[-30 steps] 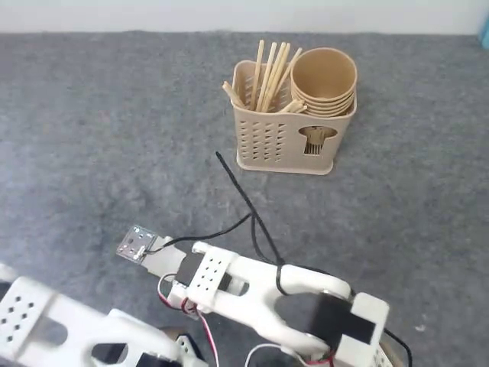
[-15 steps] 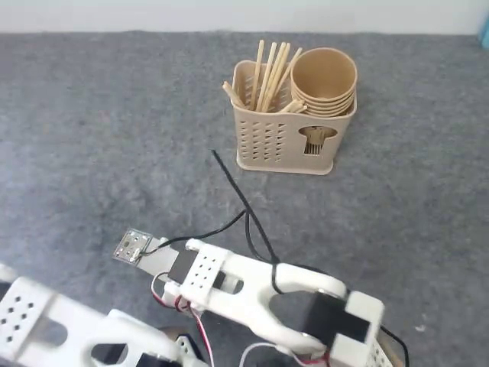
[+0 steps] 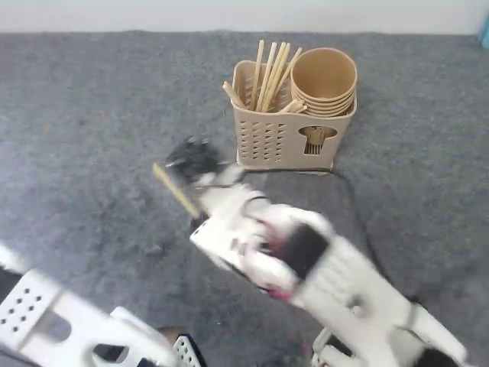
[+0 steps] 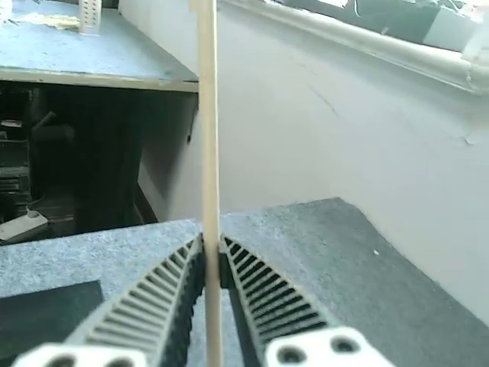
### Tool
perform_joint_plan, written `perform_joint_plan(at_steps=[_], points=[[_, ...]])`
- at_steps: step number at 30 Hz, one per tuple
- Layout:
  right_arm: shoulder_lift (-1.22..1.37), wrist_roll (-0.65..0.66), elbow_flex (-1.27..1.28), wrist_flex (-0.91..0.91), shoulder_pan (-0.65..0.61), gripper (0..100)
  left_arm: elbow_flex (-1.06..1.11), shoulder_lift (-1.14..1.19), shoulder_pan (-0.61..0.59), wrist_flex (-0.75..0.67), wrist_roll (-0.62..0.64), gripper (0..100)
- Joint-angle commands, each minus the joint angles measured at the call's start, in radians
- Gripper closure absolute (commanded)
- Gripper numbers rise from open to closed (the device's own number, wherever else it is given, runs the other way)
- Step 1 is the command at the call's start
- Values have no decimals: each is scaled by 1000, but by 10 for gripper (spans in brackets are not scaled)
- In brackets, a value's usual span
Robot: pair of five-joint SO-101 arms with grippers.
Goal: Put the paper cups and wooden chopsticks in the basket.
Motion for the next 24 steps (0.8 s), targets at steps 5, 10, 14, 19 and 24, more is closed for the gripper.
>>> perform_joint_plan(at_steps=[5, 10, 14, 19, 24], points=[[-283, 130, -18, -197, 119, 990, 120, -35, 253, -26, 5, 987], [-321, 147, -18, -328, 219, 990, 170, -37, 404, -28, 5, 987], [-317, 141, -17, -453, 311, 990, 228, -64, 503, -40, 5, 987], [-317, 140, 97, -754, 397, 990, 518, -242, 640, -287, 5, 987], [-314, 141, 233, -1047, 444, 990, 697, -474, 700, -302, 11, 987]])
